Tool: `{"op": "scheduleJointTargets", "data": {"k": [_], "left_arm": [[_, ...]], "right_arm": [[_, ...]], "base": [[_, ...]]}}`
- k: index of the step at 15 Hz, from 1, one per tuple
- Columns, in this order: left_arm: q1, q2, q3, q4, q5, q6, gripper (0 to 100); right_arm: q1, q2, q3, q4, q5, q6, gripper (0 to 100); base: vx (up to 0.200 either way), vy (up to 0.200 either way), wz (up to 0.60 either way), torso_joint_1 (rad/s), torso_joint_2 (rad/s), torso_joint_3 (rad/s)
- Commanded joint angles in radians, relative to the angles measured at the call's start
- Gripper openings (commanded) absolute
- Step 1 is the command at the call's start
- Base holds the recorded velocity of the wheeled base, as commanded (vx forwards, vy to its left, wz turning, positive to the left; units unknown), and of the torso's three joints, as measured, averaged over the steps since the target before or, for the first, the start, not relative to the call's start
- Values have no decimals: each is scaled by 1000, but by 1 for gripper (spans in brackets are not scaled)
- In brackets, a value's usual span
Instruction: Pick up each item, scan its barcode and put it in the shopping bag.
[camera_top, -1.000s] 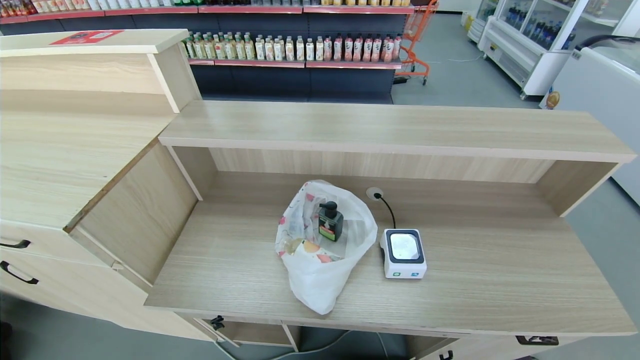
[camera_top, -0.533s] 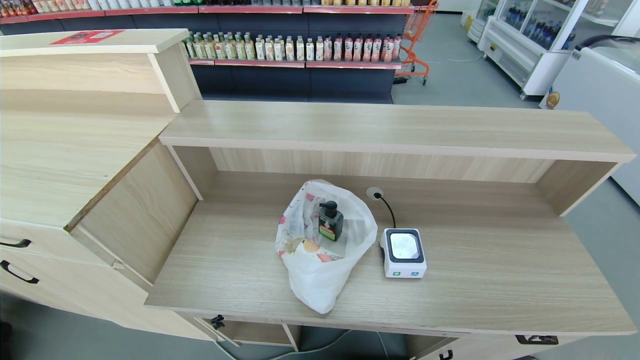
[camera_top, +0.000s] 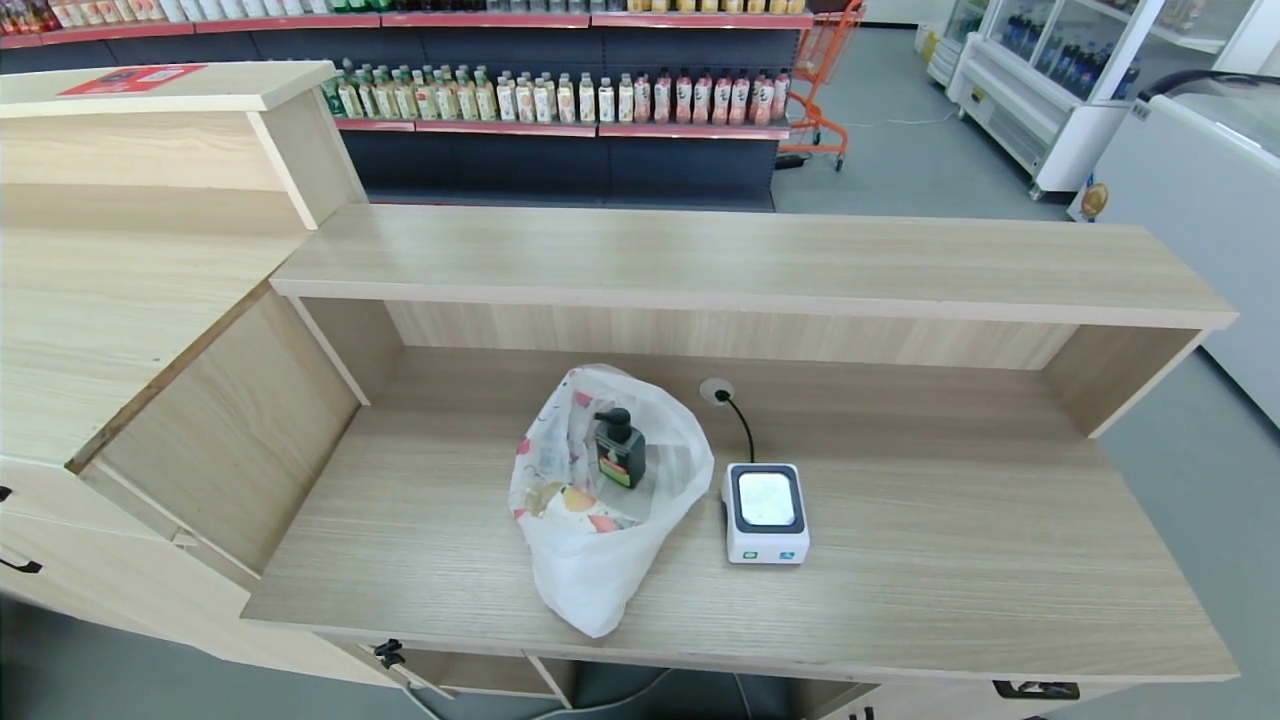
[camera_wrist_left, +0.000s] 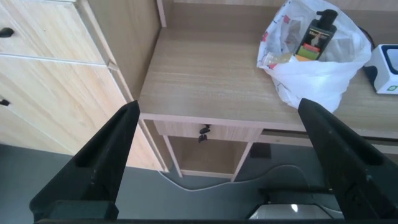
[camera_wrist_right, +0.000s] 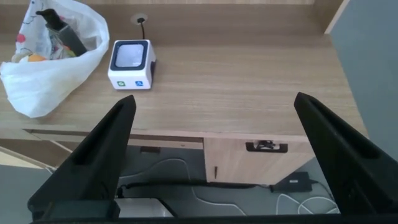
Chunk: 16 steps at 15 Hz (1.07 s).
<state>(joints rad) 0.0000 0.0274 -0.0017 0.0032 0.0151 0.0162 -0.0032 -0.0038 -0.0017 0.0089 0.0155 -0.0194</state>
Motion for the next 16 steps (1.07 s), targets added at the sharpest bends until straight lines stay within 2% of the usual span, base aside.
{"op": "scheduleJointTargets", "data": {"k": [1, 3, 4, 8, 12, 13, 16], "left_arm": [[0, -4, 0, 0, 0, 1, 100], [0, -27, 0, 0, 2, -10, 100], [0, -27, 0, 0, 2, -10, 100], [0, -20, 0, 0, 0, 1, 100], [0, -27, 0, 0, 2, -7, 100], [0, -27, 0, 0, 2, -7, 100], [0, -27, 2, 0, 2, -7, 100]], "right_arm": [[0, 4, 0, 0, 0, -1, 100], [0, 4, 0, 0, 0, 2, 100], [0, 4, 0, 0, 0, 2, 100], [0, 4, 0, 0, 0, -1, 100], [0, 4, 0, 0, 0, 1, 100], [0, 4, 0, 0, 1, -1, 0], [0, 4, 0, 0, 1, -10, 0]], "base": [[0, -200, 0, 2, 2, 2], [0, -200, 0, 0, 2, 7], [0, 0, 0, 0, 0, 0], [200, 0, 0, -3, 0, 4], [200, 0, 0, 13, -1, 1], [0, 0, 0, 0, 0, 0], [0, 0, 0, 0, 0, 0]]}}
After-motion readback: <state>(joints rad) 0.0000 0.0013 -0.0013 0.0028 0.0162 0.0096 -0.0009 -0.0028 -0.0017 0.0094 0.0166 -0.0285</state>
